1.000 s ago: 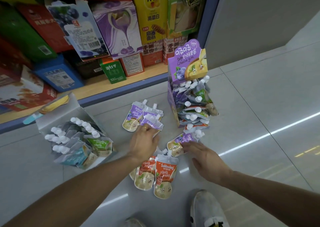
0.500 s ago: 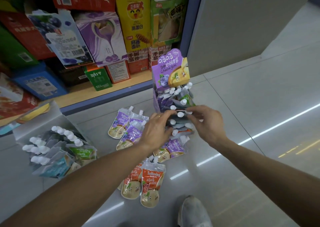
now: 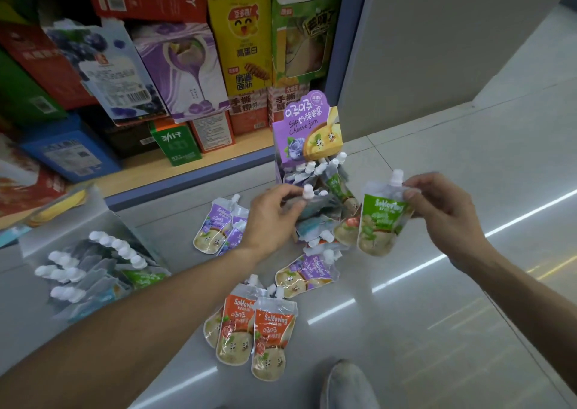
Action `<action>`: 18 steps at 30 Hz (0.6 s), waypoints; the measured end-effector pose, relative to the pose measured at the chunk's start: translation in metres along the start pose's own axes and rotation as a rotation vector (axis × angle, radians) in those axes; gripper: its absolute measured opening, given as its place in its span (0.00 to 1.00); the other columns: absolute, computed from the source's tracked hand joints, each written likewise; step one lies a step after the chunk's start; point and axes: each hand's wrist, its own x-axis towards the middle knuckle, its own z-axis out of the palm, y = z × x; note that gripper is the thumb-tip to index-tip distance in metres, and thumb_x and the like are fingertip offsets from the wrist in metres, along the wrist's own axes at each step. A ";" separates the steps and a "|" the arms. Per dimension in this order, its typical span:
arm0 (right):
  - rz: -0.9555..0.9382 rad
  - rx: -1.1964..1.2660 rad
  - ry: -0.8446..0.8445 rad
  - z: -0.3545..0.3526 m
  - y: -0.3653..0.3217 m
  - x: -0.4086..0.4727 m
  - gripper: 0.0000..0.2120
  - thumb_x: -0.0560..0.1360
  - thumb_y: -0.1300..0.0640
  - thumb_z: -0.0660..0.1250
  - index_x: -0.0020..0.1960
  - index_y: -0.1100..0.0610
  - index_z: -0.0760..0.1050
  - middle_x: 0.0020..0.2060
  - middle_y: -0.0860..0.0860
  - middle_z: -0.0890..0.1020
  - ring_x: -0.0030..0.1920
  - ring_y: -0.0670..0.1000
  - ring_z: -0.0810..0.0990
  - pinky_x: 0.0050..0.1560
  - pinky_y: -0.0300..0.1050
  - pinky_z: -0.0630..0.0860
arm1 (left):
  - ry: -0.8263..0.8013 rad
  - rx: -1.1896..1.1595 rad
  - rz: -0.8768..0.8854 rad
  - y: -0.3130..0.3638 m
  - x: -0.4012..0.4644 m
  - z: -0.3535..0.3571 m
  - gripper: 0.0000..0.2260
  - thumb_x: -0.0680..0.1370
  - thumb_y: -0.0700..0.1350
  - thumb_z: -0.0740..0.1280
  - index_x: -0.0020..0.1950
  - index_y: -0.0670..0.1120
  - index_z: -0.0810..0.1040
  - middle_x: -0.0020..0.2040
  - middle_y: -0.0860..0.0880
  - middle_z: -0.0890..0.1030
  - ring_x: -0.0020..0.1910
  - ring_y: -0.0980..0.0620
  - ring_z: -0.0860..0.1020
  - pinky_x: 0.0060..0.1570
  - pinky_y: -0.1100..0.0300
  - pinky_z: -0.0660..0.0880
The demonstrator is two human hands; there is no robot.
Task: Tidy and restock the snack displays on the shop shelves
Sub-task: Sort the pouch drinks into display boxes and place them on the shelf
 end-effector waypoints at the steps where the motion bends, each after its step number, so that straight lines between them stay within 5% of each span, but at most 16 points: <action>1: 0.071 0.051 -0.044 0.000 0.007 -0.002 0.02 0.80 0.65 0.67 0.50 0.60 0.78 0.42 0.59 0.82 0.42 0.54 0.80 0.44 0.54 0.80 | 0.014 -0.056 -0.036 0.003 0.002 -0.004 0.07 0.80 0.44 0.71 0.58 0.47 0.83 0.51 0.55 0.84 0.50 0.61 0.80 0.49 0.75 0.72; 4: 0.293 0.185 -0.122 0.000 0.028 -0.009 0.02 0.80 0.66 0.66 0.50 0.62 0.78 0.41 0.60 0.82 0.42 0.55 0.80 0.44 0.51 0.81 | 0.042 -0.281 -0.147 0.010 0.000 -0.016 0.06 0.82 0.43 0.70 0.58 0.47 0.83 0.50 0.53 0.85 0.49 0.58 0.83 0.47 0.65 0.79; 7: 0.437 0.242 -0.192 -0.006 0.047 -0.009 0.03 0.80 0.66 0.65 0.51 0.66 0.77 0.42 0.60 0.83 0.42 0.56 0.81 0.45 0.49 0.82 | 0.070 -0.472 -0.289 0.010 -0.011 -0.027 0.05 0.82 0.41 0.69 0.54 0.46 0.84 0.47 0.51 0.86 0.45 0.61 0.84 0.42 0.65 0.80; 10: 0.559 0.235 -0.347 -0.020 0.065 -0.007 0.07 0.80 0.65 0.65 0.54 0.69 0.77 0.43 0.62 0.80 0.43 0.58 0.80 0.49 0.51 0.80 | 0.094 -0.553 -0.439 0.000 -0.017 -0.033 0.04 0.81 0.44 0.70 0.51 0.47 0.85 0.48 0.48 0.88 0.50 0.51 0.86 0.48 0.53 0.83; 14: 0.658 0.050 -0.526 -0.010 0.088 -0.025 0.05 0.79 0.66 0.66 0.52 0.68 0.78 0.44 0.64 0.81 0.44 0.60 0.81 0.52 0.58 0.79 | 0.078 -0.743 -0.683 -0.007 -0.029 -0.031 0.08 0.80 0.44 0.72 0.57 0.41 0.81 0.46 0.45 0.88 0.42 0.53 0.87 0.38 0.57 0.83; 18: 0.575 -0.055 -0.404 0.017 0.100 -0.045 0.03 0.78 0.66 0.68 0.49 0.62 0.80 0.45 0.63 0.84 0.45 0.60 0.82 0.56 0.67 0.79 | -0.036 -0.689 -0.826 -0.020 -0.047 -0.021 0.15 0.81 0.48 0.71 0.66 0.45 0.77 0.53 0.45 0.87 0.51 0.46 0.87 0.52 0.44 0.83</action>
